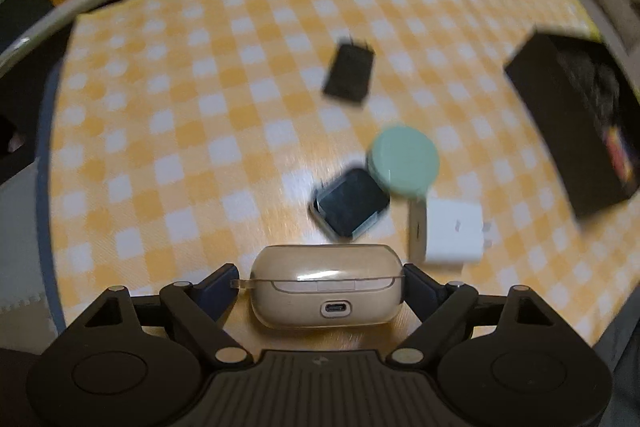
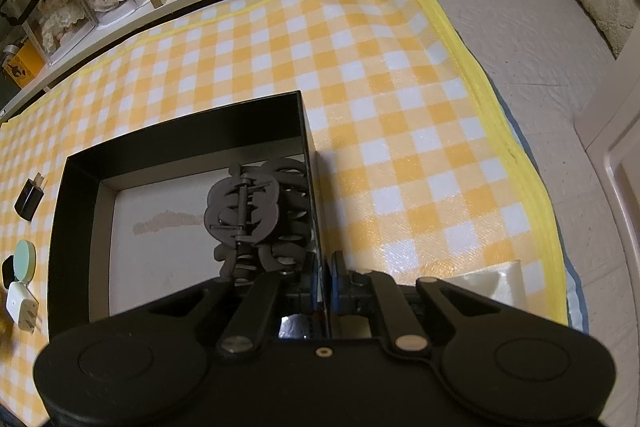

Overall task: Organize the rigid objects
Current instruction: 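Grasp the beige Kinyo earbud case with the left gripper, then carry the earbud case into the black box and open the left gripper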

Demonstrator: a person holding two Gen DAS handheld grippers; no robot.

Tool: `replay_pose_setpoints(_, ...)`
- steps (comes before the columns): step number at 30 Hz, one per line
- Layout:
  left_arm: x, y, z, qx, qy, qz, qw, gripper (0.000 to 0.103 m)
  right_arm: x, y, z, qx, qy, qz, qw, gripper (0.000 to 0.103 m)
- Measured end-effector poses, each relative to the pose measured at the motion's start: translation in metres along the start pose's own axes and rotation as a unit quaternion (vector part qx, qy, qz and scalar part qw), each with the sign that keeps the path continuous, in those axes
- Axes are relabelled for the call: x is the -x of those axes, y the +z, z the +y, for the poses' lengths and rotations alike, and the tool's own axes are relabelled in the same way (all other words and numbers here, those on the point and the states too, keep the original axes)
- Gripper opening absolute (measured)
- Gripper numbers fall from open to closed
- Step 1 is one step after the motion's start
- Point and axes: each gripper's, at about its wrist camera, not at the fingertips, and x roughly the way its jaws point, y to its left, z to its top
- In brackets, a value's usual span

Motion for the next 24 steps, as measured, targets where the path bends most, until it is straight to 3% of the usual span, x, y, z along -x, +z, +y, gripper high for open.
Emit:
replay_pose_setpoints(7,0.045,0.024,-0.031,-0.014,0.003,-0.090,0.9959,0.087,0.000,0.001,0.000,-0.004,0.005,0.001,1.000,0.006)
replay_pose_setpoints(10,0.061,0.038,-0.063,-0.063,-0.010,-0.127,0.9899,0.087,0.000,0.001,0.001,-0.004,0.005,0.001,1.000,0.006)
replay_pose_setpoints(12,0.065,0.047,-0.088,-0.109,-0.024,-0.128,0.9855,0.087,0.000,0.001,0.000,-0.003,0.004,0.001,1.000,0.006)
replay_pose_setpoints(16,0.064,0.060,-0.143,-0.207,-0.036,-0.129,0.9692,0.087,0.001,0.002,0.000,-0.002,0.007,0.000,1.000,0.006)
replay_pose_setpoints(21,0.044,0.076,-0.202,-0.289,-0.057,-0.124,0.9475,0.087,0.001,0.003,-0.002,-0.002,0.009,-0.001,1.000,0.006)
replay_pose_setpoints(24,0.023,0.081,-0.236,-0.350,-0.054,-0.112,0.9283,0.087,0.001,0.002,-0.003,-0.002,0.010,-0.001,1.000,0.006)
